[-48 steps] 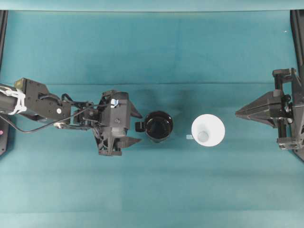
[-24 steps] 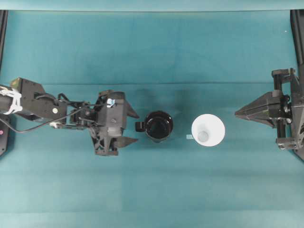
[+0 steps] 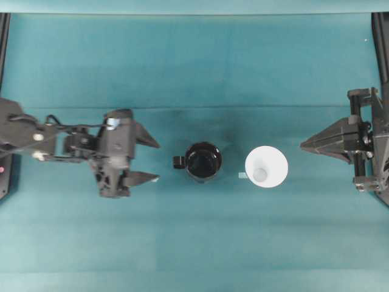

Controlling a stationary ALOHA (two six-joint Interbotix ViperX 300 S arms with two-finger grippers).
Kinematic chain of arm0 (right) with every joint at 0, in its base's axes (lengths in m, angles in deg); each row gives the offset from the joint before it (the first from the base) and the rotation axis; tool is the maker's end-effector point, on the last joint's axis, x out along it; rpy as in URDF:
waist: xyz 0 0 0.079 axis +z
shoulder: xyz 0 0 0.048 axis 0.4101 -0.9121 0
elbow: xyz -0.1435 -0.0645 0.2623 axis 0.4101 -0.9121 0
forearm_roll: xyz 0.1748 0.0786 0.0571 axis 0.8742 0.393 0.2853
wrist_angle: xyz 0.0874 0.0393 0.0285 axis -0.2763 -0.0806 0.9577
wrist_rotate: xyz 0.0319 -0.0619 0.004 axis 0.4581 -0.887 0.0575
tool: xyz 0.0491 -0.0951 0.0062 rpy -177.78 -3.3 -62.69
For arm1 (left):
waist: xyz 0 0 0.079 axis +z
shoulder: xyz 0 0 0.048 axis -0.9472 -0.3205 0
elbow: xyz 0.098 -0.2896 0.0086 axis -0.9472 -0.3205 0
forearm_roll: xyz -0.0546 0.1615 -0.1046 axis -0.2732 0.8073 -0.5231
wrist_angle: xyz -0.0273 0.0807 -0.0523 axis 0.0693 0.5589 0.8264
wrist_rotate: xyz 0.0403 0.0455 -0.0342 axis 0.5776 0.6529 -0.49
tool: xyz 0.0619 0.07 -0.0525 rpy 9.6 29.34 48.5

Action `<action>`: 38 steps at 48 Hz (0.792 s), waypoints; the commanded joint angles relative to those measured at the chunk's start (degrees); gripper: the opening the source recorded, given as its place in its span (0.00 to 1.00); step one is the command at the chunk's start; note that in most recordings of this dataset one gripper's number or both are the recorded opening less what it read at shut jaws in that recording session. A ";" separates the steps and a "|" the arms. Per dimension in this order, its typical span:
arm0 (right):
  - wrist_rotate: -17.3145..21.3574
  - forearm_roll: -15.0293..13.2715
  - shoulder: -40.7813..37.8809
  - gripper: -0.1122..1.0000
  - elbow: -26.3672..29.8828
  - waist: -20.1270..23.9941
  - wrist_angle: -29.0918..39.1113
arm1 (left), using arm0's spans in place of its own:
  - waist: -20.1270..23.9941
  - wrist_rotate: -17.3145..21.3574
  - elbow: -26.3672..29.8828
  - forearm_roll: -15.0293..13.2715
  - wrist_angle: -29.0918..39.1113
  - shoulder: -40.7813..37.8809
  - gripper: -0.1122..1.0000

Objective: Put the paper cup into the moved cup holder.
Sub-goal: 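Set the cup holder down, release it, and retract the left gripper, then open the right gripper and lower it onto the white paper cup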

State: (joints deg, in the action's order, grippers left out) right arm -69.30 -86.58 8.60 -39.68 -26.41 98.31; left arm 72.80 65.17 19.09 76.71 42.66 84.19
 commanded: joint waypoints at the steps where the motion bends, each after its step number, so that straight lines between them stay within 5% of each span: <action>1: 0.62 0.18 -0.44 0.12 1.14 -0.26 0.26 | 0.00 0.00 -0.62 0.09 0.97 3.60 0.82; 23: 0.88 0.26 -2.37 0.11 1.67 -0.70 0.70 | 0.44 -0.09 -4.48 0.00 3.96 10.63 0.82; 38: 7.47 0.70 -6.50 0.12 4.13 -2.02 2.72 | 0.79 -0.09 -4.92 0.09 3.96 11.16 0.82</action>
State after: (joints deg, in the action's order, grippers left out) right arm -63.06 -85.96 3.24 -37.49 -28.25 100.41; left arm 73.42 65.17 13.82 76.71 46.79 94.65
